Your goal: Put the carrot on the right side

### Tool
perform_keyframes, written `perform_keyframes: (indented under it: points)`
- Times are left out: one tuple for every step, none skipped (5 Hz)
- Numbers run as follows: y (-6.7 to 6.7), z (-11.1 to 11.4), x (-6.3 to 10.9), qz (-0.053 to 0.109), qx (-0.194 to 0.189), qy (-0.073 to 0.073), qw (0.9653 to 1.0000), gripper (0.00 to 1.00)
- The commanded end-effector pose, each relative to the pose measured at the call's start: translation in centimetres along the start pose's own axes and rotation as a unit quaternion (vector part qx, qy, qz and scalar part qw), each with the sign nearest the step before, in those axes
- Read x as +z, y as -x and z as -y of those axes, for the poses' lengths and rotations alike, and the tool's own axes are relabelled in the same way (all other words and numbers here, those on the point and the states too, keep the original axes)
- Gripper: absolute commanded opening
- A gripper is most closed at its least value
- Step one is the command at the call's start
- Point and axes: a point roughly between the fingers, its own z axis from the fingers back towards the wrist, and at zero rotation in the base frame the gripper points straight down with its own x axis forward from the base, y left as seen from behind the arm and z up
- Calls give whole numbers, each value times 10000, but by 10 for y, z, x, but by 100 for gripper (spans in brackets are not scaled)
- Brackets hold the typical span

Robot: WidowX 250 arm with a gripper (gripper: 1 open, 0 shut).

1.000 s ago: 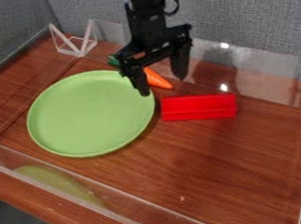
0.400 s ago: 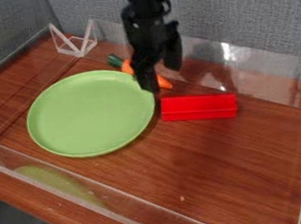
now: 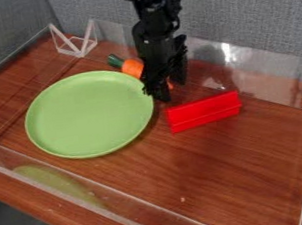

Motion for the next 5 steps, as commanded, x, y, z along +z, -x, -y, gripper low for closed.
perform_keyframes:
  points:
    - [-11,4,12,127,15,187,9997,0]
    - [-9,4,21,275,209,109,9993,0]
    - [-6,6,30,353,414,8,9985,0]
    - [-11,2,39,328,322,-56,9989,0]
    - [-19,1,46,255,271,-53,9993,0]
